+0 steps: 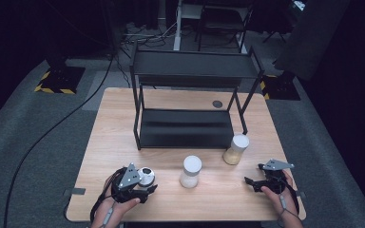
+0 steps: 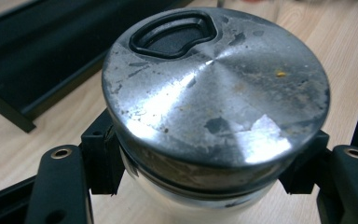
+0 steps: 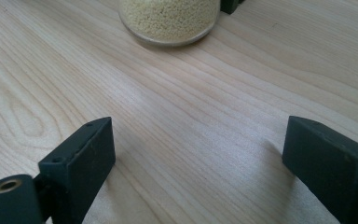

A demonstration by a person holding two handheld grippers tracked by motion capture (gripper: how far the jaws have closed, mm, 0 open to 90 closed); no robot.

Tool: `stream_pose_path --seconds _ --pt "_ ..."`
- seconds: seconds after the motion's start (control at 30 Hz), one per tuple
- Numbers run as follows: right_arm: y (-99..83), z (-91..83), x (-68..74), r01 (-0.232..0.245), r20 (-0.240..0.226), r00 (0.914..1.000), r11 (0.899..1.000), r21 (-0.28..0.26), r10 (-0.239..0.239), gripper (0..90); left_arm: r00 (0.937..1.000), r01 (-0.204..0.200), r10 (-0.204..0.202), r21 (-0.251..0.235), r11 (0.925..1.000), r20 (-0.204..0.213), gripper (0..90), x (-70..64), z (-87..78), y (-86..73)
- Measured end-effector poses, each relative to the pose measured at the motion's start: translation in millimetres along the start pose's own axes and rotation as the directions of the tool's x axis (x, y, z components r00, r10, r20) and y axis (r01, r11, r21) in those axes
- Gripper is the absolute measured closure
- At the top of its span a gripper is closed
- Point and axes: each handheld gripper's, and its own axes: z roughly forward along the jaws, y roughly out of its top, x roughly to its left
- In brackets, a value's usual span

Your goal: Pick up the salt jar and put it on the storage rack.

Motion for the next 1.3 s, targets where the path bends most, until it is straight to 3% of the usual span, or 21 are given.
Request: stream_pose_path --seconds 0.1,0.53,1.3 --pt "0.0 0.0 0.0 0.0 0.0 1.0 1.0 0.0 0.0 9.3 0.9998 0.007 -0.007 -0.016 0.9999 0.016 29.9 5.5 -0.4 7.2" --pt "0.0 0.0 -0.1 0.0 0.0 1.0 1.0 0.0 0.0 9.4 0.9999 -0.011 0.011 -0.011 0.9999 0.011 29.9 18.1 7.0 39.5" --pt "-0.4 -0.2 0.6 -0.001 0.002 1.0 1.0 -0.001 0.001 9.4 0.9998 -0.003 0.002 -0.055 0.9985 -0.021 29.9 43.3 18.7 59.9"
